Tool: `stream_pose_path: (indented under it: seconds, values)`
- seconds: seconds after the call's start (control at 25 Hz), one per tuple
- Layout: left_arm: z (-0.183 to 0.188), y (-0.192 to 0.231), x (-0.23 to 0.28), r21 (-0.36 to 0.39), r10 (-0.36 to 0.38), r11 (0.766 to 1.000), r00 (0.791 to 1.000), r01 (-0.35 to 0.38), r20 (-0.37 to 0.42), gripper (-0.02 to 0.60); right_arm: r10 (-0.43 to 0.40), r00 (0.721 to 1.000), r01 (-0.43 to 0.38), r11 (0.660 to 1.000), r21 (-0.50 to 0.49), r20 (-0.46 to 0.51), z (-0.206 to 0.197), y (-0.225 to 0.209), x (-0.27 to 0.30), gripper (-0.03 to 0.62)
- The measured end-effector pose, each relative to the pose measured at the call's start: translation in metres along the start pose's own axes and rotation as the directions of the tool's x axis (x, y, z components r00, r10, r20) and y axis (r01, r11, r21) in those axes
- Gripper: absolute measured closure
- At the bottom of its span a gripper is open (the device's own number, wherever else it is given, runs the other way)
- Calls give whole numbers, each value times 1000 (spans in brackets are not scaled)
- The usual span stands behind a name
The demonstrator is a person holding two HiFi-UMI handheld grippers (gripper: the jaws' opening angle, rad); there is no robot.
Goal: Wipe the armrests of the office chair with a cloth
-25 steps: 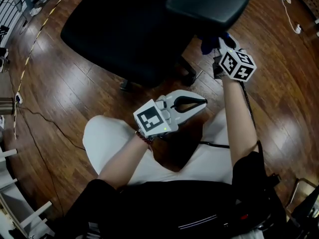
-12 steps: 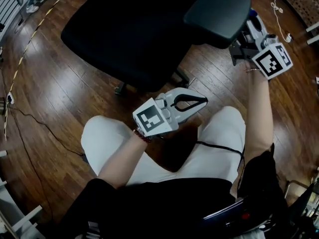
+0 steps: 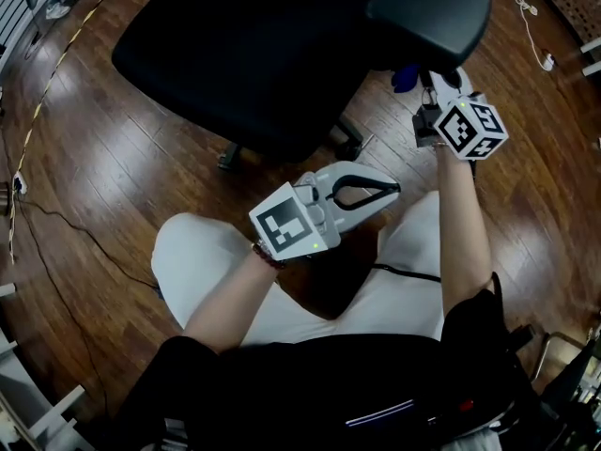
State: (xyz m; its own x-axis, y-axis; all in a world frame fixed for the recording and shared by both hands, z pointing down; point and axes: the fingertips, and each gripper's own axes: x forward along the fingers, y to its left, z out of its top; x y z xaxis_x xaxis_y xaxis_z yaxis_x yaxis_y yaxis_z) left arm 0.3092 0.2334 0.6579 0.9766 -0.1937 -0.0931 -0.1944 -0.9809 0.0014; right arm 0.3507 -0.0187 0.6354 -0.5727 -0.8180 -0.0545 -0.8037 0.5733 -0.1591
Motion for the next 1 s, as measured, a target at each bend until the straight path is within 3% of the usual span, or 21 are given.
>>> stream_pose_path:
  seconds: [0.08,0.2,0.28,0.44,0.56,0.68,0.8,0.88,1.0]
  values:
    - [3,-3,1,6,-16,1000,1000,16,3,577,-37,999,35,998,-58,-32,-10,6,-7,562]
    - [11,-6,4,2,-32,999,999,32,27,577,-23,997,33,987,-156,67,31,44,-20,559]
    - [14,-6,5,-11,-39,999,999,40,32,577,-6,992,26,987,-158,127,59,66,-24,556]
    - [16,-4,7,-10,-37,999,998,38,41,577,-2,990,25,987,-162,140,62,73,-25,556]
    - [14,2,5,-47,-6,999,998,9,66,577,-38,990,63,982,-179,138,37,57,-23,556]
    - [21,6,2,-115,25,993,989,-8,146,577,-109,994,112,982,-152,31,-15,32,-21,556]
    - [16,0,3,-94,14,996,994,-4,110,577,-152,986,144,983,-115,-72,-57,14,-13,556]
    - [20,-1,4,-124,13,992,991,4,130,577,-151,986,145,985,-89,-73,-62,13,-11,556]
    - [37,3,5,-184,24,983,973,19,229,577,-169,983,164,984,-74,-68,-63,13,-14,556]
